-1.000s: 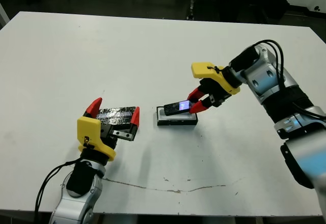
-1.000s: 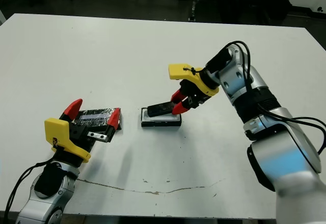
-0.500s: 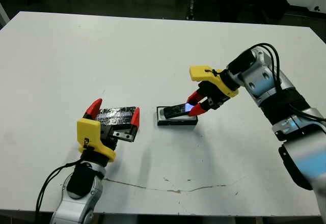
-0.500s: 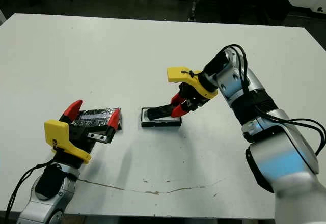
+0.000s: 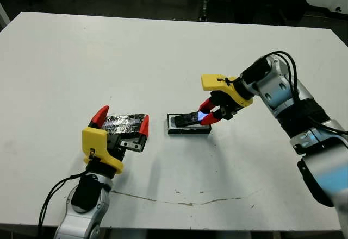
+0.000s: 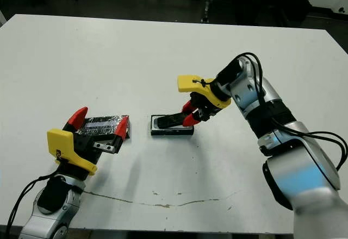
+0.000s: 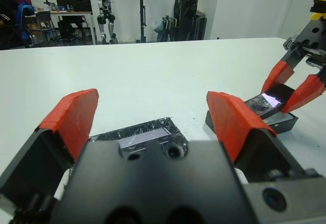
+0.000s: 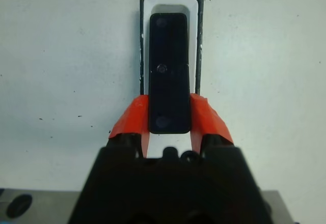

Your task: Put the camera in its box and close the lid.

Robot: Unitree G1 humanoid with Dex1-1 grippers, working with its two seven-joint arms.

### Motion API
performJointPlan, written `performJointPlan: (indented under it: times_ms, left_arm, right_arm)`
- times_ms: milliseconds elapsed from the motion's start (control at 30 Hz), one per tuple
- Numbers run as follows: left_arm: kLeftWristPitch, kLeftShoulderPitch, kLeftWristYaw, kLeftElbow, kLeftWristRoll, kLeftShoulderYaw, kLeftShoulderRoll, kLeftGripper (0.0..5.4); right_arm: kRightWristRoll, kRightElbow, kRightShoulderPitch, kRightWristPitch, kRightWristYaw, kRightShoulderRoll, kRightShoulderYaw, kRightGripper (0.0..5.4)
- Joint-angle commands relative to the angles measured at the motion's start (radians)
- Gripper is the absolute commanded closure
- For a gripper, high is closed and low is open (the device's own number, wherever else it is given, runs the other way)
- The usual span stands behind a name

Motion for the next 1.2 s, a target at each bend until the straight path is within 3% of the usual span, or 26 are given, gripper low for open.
performJointPlan:
  times_ms: [33,200,533,733,833,967,1033,1200]
  left_arm:
    - [-0.006,0.009,0.004,0.012,-0.004,0.001,-0.006,0.00]
    - [0.003,0.011,0.007,0.007,0.004,-0.001,-0.003,0.00]
    - [-0.003,0.017,0.009,0.006,0.007,-0.003,-0.004,0.00]
    - [0.000,0.019,0.003,0.005,-0.008,-0.001,-0.004,0.00]
    - [-0.008,0.021,0.006,0.008,-0.003,-0.003,-0.005,0.00]
    - [-0.007,0.022,0.009,0.009,0.003,-0.004,-0.004,0.00]
    - [-0.009,0.022,0.008,0.009,0.004,-0.005,-0.003,0.00]
    - [-0.005,0.022,0.002,0.010,-0.011,-0.002,-0.005,0.00]
  right_arm:
    - [0.007,-0.004,0.012,0.043,-0.001,0.013,0.000,3.74]
    - [-0.006,-0.030,0.019,0.082,-0.021,0.016,0.007,3.74]
    - [-0.020,-0.080,0.035,0.088,-0.044,0.032,0.038,3.74]
    - [-0.010,-0.065,0.036,0.114,-0.038,0.080,0.052,3.74]
    - [-0.016,-0.077,0.047,0.065,-0.051,0.086,0.058,3.74]
    - [-0.026,-0.084,0.058,0.055,-0.068,0.085,0.068,3.74]
    - [-0.048,-0.090,0.058,0.001,-0.067,0.072,0.090,3.74]
    - [-0.077,-0.112,0.057,-0.066,-0.070,0.041,0.097,2.99]
